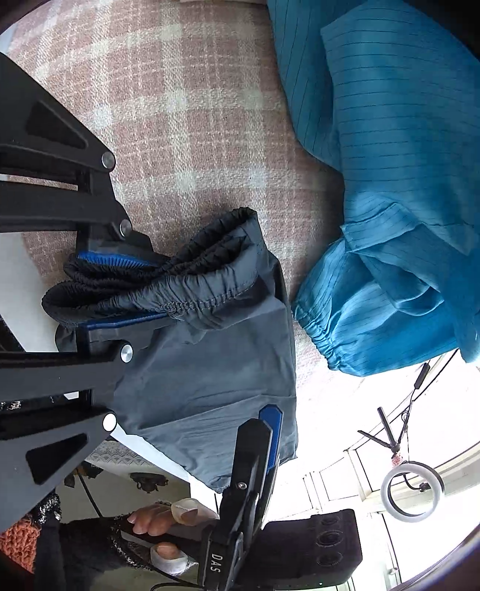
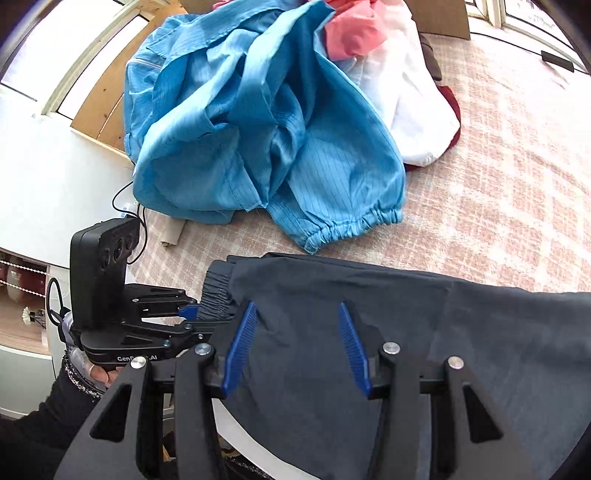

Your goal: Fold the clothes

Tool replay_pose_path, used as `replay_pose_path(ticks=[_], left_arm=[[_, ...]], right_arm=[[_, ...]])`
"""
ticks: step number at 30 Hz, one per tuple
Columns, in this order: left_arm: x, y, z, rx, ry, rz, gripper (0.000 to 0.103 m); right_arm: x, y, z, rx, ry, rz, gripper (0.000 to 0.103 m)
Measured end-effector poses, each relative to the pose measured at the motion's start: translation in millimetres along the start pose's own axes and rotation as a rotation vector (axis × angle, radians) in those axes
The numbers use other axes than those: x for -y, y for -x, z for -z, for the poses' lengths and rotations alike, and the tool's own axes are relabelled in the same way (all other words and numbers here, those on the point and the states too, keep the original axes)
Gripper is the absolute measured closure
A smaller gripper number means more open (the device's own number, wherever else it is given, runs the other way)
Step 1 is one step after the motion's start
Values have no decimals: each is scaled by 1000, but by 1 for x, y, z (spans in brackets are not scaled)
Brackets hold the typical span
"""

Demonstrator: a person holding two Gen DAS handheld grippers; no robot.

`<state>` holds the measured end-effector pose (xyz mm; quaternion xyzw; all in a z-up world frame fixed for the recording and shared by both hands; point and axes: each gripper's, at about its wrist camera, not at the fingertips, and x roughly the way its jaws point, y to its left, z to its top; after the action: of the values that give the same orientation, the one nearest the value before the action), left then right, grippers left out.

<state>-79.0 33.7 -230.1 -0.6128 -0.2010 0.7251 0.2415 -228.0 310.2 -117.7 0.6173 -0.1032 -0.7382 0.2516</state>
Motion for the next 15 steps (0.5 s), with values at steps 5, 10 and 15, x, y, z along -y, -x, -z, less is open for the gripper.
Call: replay_pose_path(ticks=[5, 10, 15], left_arm=[[3, 12, -1, 58, 33, 44, 88], [22, 32, -3, 91, 42, 94, 88], [73, 54, -17, 122, -29, 119, 88]], right_arm=[[3, -30, 5, -12, 77, 93, 64], [10, -5, 13, 49, 43, 43, 64], [54, 57, 48, 129, -69, -9, 64]])
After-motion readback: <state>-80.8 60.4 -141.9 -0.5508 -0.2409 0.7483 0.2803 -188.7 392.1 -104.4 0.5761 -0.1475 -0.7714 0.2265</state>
